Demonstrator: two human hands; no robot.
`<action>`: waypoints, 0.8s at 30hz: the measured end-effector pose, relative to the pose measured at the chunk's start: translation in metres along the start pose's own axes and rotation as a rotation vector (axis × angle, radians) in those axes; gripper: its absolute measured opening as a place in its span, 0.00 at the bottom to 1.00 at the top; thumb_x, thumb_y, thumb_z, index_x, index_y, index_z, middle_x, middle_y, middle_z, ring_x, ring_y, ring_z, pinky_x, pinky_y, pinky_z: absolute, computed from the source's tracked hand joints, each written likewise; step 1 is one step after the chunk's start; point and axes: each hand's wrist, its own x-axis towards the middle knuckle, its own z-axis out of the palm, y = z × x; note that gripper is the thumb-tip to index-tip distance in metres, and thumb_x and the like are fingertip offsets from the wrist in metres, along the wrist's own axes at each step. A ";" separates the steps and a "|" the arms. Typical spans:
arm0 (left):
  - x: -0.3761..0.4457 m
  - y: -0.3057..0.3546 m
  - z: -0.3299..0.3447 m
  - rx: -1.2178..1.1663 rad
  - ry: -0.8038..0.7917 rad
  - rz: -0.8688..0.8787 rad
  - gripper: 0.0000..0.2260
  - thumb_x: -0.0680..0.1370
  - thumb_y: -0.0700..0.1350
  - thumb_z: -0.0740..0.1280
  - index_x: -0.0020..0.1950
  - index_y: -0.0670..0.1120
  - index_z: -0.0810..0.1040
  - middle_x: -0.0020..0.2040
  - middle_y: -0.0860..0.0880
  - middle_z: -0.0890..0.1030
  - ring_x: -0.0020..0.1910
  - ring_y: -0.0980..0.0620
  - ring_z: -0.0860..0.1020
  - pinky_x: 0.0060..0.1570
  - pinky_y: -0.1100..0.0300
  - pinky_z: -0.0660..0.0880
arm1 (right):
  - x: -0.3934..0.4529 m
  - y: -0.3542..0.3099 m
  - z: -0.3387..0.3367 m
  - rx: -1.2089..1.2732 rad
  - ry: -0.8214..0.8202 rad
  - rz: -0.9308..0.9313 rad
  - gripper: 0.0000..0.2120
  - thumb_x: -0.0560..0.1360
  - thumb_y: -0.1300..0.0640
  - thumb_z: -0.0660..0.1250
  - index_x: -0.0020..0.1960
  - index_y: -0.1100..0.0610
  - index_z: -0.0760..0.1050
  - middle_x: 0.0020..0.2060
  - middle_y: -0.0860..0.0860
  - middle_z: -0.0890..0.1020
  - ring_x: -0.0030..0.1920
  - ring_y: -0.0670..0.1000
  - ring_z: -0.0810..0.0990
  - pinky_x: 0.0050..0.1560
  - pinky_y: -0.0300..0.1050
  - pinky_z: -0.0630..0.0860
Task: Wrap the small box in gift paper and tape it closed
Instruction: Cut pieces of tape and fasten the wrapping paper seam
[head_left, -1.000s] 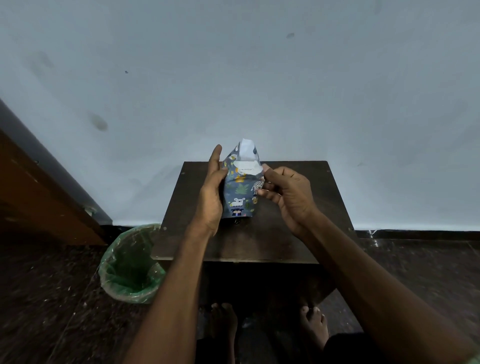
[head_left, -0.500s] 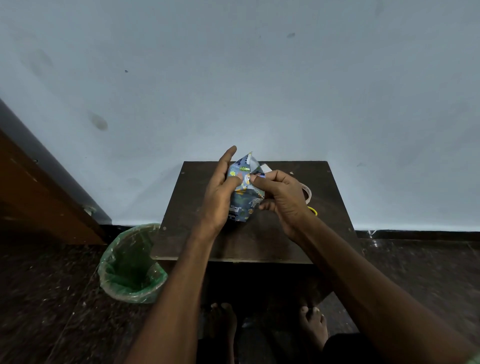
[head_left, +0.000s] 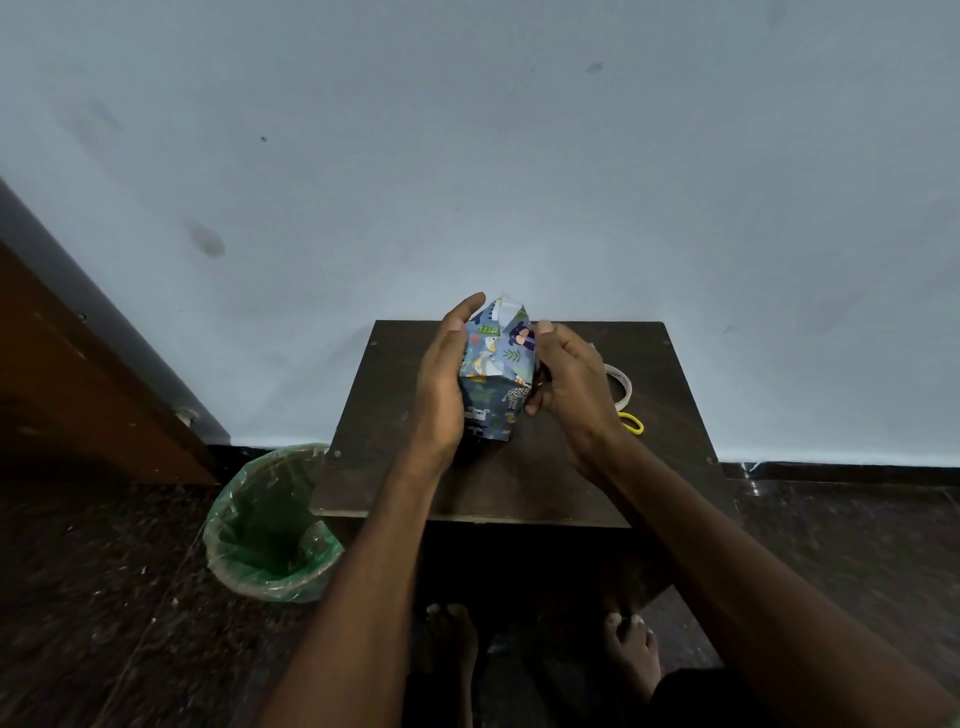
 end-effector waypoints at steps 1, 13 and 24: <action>0.001 -0.001 0.000 -0.019 0.032 0.000 0.21 0.87 0.52 0.57 0.77 0.42 0.73 0.68 0.37 0.82 0.63 0.34 0.81 0.64 0.32 0.75 | 0.000 -0.002 0.000 -0.026 -0.008 -0.031 0.14 0.88 0.54 0.58 0.57 0.64 0.77 0.33 0.51 0.76 0.29 0.50 0.73 0.25 0.44 0.72; 0.001 0.009 -0.001 0.016 0.202 0.115 0.20 0.85 0.51 0.57 0.66 0.41 0.81 0.58 0.45 0.87 0.56 0.45 0.86 0.55 0.51 0.82 | 0.001 -0.025 -0.015 -0.852 -0.231 -0.667 0.29 0.83 0.62 0.63 0.79 0.38 0.66 0.51 0.49 0.72 0.46 0.50 0.79 0.45 0.53 0.81; 0.003 0.007 -0.007 0.246 0.207 0.260 0.22 0.87 0.53 0.53 0.68 0.44 0.82 0.64 0.41 0.84 0.64 0.40 0.83 0.67 0.35 0.76 | 0.002 -0.023 -0.014 -0.755 -0.185 -0.670 0.07 0.80 0.66 0.65 0.54 0.56 0.76 0.47 0.48 0.75 0.45 0.50 0.79 0.39 0.54 0.82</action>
